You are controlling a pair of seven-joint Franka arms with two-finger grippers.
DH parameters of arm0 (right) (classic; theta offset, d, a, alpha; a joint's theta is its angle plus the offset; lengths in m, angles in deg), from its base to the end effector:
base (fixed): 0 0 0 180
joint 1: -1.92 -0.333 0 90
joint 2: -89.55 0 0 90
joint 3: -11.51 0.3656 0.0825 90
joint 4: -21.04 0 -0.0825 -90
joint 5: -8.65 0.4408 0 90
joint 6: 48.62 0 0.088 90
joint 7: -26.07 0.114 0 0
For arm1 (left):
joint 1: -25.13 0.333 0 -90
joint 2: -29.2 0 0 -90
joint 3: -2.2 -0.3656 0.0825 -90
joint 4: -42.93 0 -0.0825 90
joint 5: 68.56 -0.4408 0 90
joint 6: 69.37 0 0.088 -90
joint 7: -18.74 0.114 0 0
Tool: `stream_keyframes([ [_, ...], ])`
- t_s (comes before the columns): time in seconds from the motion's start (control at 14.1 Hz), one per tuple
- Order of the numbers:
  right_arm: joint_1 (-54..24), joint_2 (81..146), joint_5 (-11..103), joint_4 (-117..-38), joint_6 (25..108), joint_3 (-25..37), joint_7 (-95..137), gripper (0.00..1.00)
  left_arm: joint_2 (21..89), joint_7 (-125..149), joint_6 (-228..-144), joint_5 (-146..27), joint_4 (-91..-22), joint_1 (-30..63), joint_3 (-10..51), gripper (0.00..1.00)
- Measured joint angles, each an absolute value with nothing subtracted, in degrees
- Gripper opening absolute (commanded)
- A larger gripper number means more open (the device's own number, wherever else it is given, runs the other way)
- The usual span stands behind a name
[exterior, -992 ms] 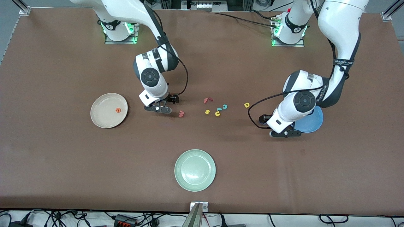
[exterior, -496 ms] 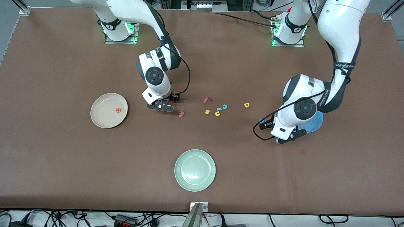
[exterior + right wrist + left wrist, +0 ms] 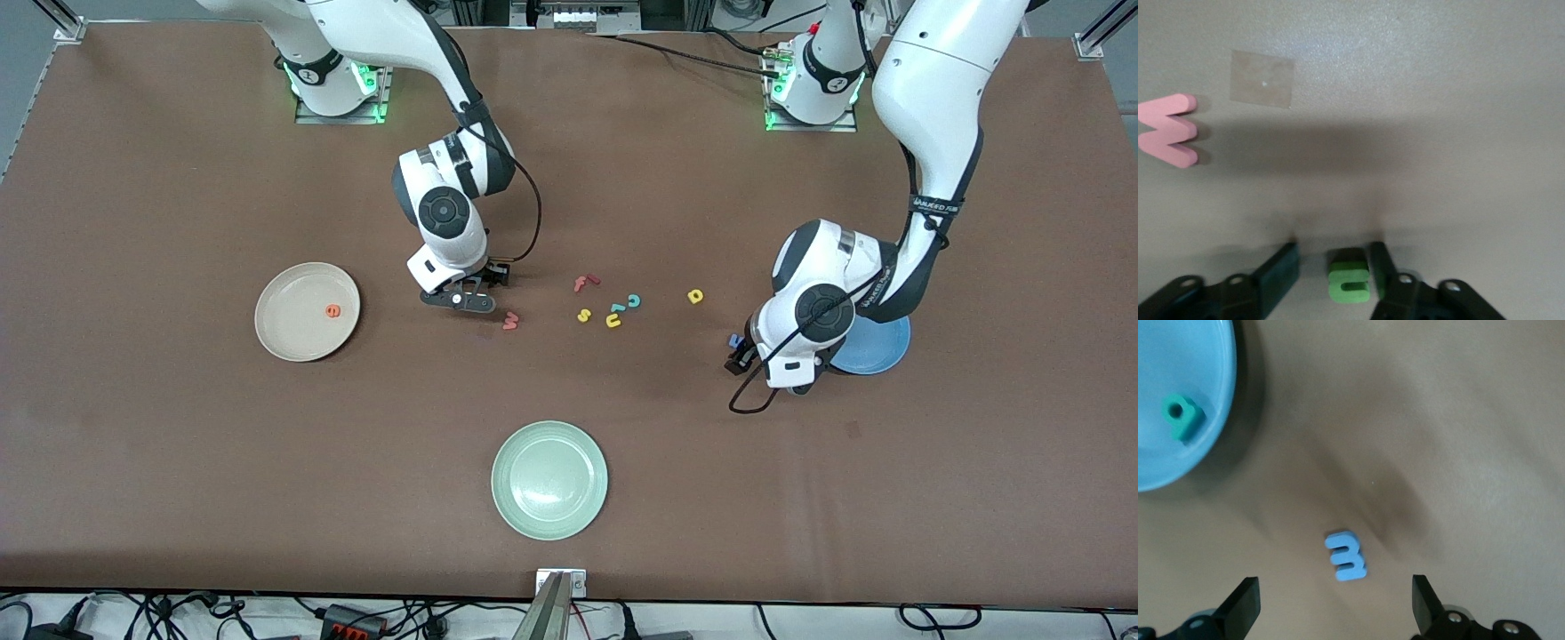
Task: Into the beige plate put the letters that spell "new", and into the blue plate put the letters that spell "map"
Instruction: 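Grasp the green u with the right gripper while the left gripper grasps the blue m, then drop the blue m on the blue plate while the right gripper carries the u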
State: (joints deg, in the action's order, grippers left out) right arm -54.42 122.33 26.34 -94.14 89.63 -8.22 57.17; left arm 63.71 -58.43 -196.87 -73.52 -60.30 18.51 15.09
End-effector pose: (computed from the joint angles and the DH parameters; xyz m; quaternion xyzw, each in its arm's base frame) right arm 0.5151 0.3877 0.1587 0.9968 -0.0543 -0.0498 0.0314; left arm 0.6648 -0.2217 0.1980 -0.8799 -0.4671 0.0780 0.0385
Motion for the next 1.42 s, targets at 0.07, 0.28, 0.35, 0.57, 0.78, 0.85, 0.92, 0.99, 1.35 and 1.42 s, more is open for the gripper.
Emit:
stream_keyframes([
  [0.07, -54.4, 122.3, 26.3, -94.2, 89.6, -8.2, 57.2, 0.48, 63.7, -60.4, -199.9, -73.5, -62.0, 18.5, 15.1, 0.99],
  [0.28, -54.5, 122.2, 26.3, -94.2, 89.6, -8.2, 57.2, 0.37, 63.7, -63.4, -206.7, -73.5, -66.2, 18.5, 15.1, 0.83],
  [0.35, -54.5, 122.2, 26.3, -94.2, 89.5, -8.3, 57.2, 0.29, 63.7, -63.9, -207.8, -73.5, -66.9, 18.5, 15.1, 0.77],
  [0.57, -54.5, 121.8, 26.3, -94.2, 89.2, -8.5, 57.2, 0.17, 63.7, -64.3, -208.7, -73.5, -67.4, 18.7, 15.1, 0.57],
  [0.78, -54.7, 121.7, 26.4, -94.3, 89.4, -8.4, 57.2, 0.14, 63.7, -64.4, -209.3, -73.5, -67.8, 19.1, 15.0, 0.40],
  [0.85, -54.7, 121.7, 26.4, -94.3, 89.4, -8.4, 57.2, 0.14, 63.7, -64.4, -209.5, -73.5, -67.9, 19.2, 15.0, 0.32],
  [0.92, -54.7, 121.7, 26.4, -94.3, 89.4, -8.4, 57.2, 0.14, 63.7, -64.4, -209.8, -73.5, -67.8, 19.2, 15.0, 0.24],
  [0.99, -54.7, 121.7, 26.4, -94.3, 89.4, -8.4, 57.2, 0.14, 63.7, -64.4, -210.1, -73.5, -67.8, 19.2, 15.0, 0.23],
  [1.35, -54.8, 121.7, 26.4, -94.3, 89.5, -8.4, 57.2, 0.14, 63.5, -64.1, -210.1, -73.5, -67.7, 19.1, 15.0, 0.23],
  [1.42, -54.8, 121.7, 26.4, -94.3, 89.5, -8.4, 57.2, 0.14, 63.3, -63.6, -209.9, -73.5, -67.4, 19.1, 15.0, 0.23],
])
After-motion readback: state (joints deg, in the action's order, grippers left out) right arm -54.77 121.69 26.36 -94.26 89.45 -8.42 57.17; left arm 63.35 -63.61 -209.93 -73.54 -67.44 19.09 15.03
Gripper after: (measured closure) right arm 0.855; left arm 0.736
